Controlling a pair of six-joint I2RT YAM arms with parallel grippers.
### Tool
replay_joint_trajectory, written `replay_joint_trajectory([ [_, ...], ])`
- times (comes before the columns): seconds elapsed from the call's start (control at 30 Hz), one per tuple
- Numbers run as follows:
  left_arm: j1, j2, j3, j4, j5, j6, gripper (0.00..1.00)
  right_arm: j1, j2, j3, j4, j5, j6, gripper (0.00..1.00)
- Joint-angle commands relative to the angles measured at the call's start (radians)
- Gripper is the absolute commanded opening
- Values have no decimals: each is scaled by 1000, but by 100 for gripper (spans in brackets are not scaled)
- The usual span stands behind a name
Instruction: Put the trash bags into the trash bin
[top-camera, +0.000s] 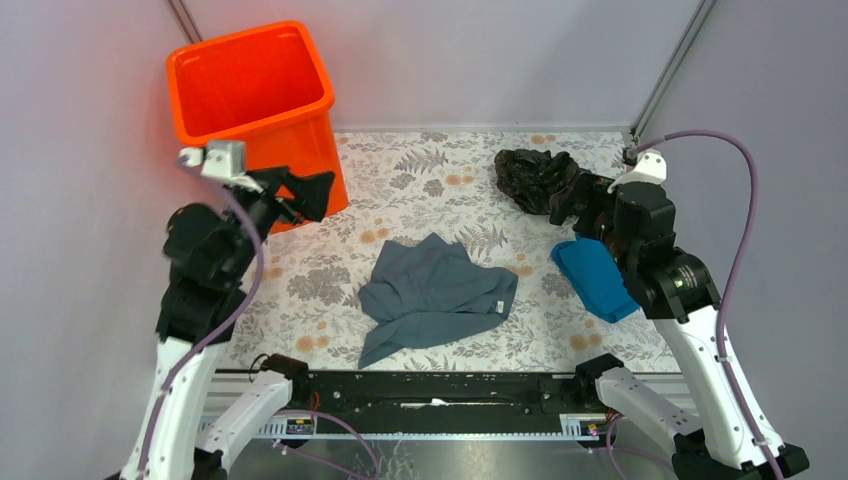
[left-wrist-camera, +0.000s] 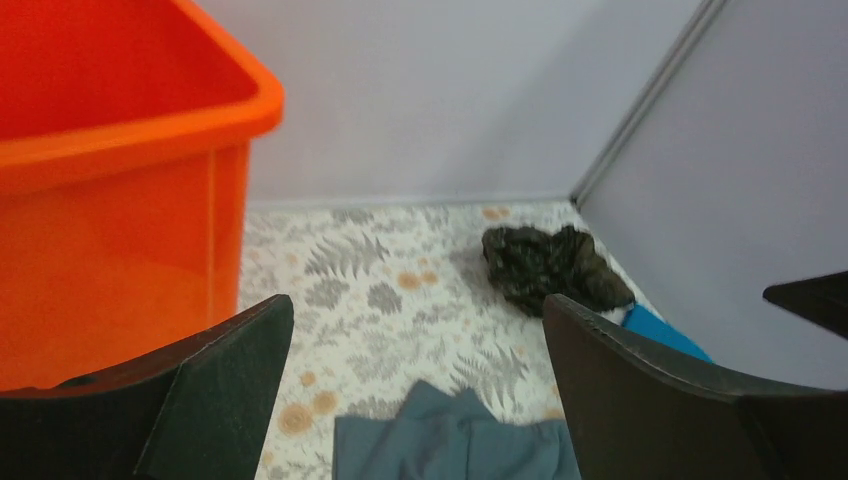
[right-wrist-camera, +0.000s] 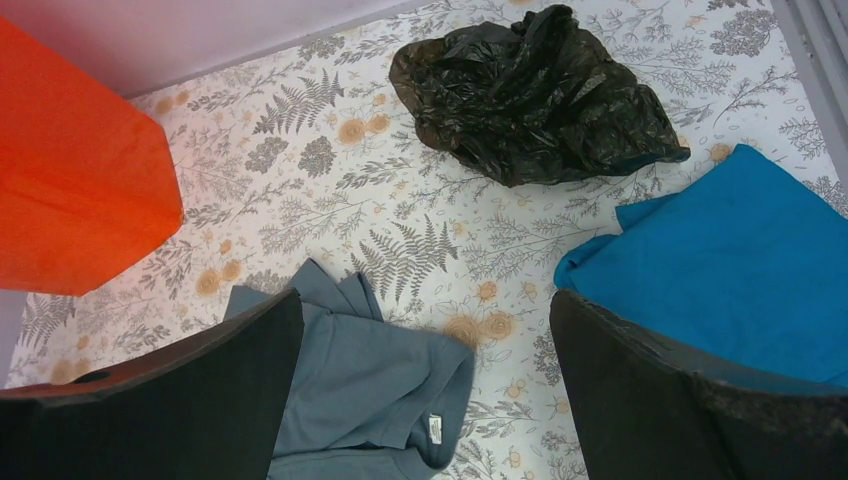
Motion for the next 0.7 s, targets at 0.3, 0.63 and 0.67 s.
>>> replay_joint_trajectory([
  [0.3,-3,168,-95,18,353,-166,99,-4,139,-108,163,-19,-123,100],
  [0.63,-4,72,-196,-35,420,-169,99,-53,570,-55,367,181,-290,100],
  [0.67,-4,57,-203,-36,433,-173,99,-68,619,-14,363,180,-310,99],
])
